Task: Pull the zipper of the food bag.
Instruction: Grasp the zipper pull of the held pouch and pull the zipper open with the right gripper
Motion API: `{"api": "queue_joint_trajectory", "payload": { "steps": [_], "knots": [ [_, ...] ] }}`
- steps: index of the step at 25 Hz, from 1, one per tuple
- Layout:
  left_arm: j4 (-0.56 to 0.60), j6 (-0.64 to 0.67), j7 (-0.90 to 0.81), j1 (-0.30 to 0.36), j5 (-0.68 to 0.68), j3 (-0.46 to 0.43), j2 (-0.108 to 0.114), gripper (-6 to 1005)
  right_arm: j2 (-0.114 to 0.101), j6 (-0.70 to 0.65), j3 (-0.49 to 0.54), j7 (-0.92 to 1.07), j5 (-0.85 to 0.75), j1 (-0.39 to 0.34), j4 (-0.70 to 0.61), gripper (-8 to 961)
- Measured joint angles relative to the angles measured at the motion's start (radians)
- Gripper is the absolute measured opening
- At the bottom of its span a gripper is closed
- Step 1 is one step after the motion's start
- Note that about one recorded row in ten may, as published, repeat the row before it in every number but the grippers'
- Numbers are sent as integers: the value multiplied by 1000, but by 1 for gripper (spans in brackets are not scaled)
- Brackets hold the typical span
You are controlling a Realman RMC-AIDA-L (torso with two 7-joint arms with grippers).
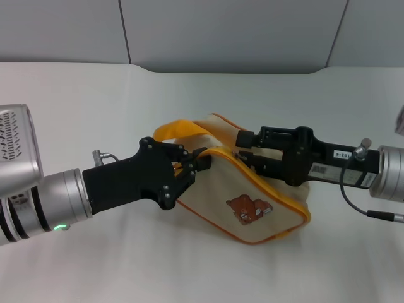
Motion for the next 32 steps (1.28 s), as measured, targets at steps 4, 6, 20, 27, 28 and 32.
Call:
{"api": "queue_joint_trajectory", "payload": {
  "steps": [4,6,20,27,28,32],
  "knots": [
    [-1,0,0,0,0,0,0,52,0,-10,3,8,0,1,0,502],
    [-4,0,1,0,0,0,0,52,0,-13,4,8,0,1,0,493],
    [-15,-3,10,0,0,-1,0,53,10,0,-3,-14,-5,0,-12,164],
    [-16,-7,11,1,0,-9,0,53,14,-4,-1,-67,-1,-22,-29,49],
    [-16,-10,10,1,0,-13,0,53,14,-4,-1,-67,-1,-22,-29,42],
    [-16,-37,2,4,0,-35,0,53,21,-6,1,-74,-6,-91,-84,15]
  ]
}}
